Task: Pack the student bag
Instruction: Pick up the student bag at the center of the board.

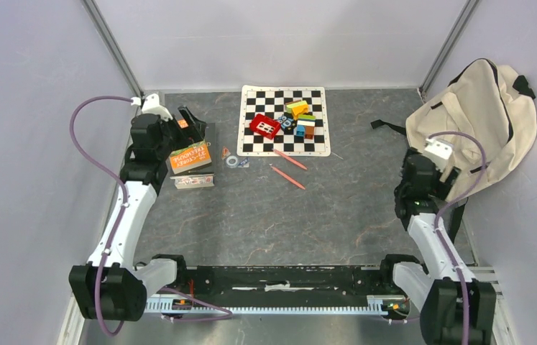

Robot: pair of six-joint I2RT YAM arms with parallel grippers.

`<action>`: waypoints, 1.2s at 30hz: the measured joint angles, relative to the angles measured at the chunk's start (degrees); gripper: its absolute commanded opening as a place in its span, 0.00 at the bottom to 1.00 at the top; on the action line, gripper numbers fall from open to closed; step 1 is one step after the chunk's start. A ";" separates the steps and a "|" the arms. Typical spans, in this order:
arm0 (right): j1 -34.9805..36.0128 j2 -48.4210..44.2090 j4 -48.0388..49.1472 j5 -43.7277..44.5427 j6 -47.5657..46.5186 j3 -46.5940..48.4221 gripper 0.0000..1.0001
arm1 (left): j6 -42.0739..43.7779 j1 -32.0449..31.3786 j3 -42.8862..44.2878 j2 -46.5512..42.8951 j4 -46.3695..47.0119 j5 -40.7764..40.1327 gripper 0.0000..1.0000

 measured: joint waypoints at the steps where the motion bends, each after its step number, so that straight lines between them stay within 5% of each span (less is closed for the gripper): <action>1: -2.78 -0.35 0.26 -0.52 0.35 -0.09 0.98 | 0.00 0.00 -0.90 -0.31 0.59 0.02 1.00; 14: -19.39 -5.44 -0.17 -0.61 2.71 -2.08 0.98 | 0.00 0.00 -3.93 -2.08 3.61 0.63 1.00; 36: -28.41 6.62 -0.92 -7.76 0.33 15.89 0.98 | -0.04 0.00 -4.74 -1.38 4.48 3.87 1.00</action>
